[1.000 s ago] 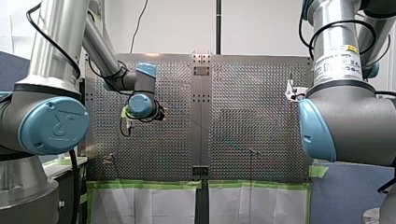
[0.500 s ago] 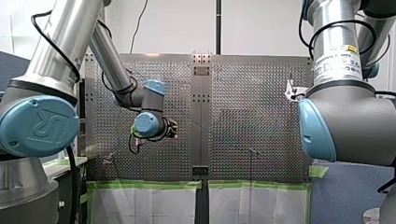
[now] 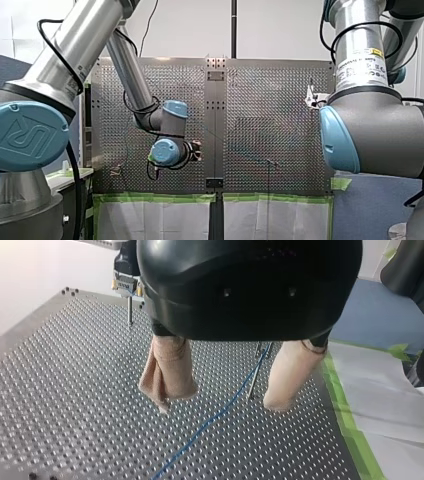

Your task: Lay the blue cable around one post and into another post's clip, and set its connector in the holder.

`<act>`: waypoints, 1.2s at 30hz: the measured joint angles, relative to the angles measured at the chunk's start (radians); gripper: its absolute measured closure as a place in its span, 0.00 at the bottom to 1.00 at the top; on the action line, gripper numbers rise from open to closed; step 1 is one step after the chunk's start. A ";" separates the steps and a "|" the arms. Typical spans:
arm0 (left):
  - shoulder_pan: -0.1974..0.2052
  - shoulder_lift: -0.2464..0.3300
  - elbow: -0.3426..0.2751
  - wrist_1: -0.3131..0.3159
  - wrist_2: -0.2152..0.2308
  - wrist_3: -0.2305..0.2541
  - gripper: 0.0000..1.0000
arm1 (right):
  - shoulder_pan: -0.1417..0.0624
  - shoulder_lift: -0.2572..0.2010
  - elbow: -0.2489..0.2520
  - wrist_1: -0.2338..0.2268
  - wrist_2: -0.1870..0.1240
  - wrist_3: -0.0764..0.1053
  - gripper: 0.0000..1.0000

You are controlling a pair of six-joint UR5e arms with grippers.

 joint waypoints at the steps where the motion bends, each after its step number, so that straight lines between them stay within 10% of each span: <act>1: -0.009 -0.002 0.000 0.009 -0.009 0.002 0.00 | 0.000 0.000 -0.001 0.000 0.000 0.000 0.02; 15: -0.073 -0.005 0.000 0.142 -0.034 0.015 0.00 | 0.001 0.000 -0.014 0.006 -0.001 0.000 0.02; 36: -0.072 -0.005 -0.013 0.152 -0.034 0.020 0.00 | 0.005 -0.001 -0.016 0.017 -0.004 -0.008 0.02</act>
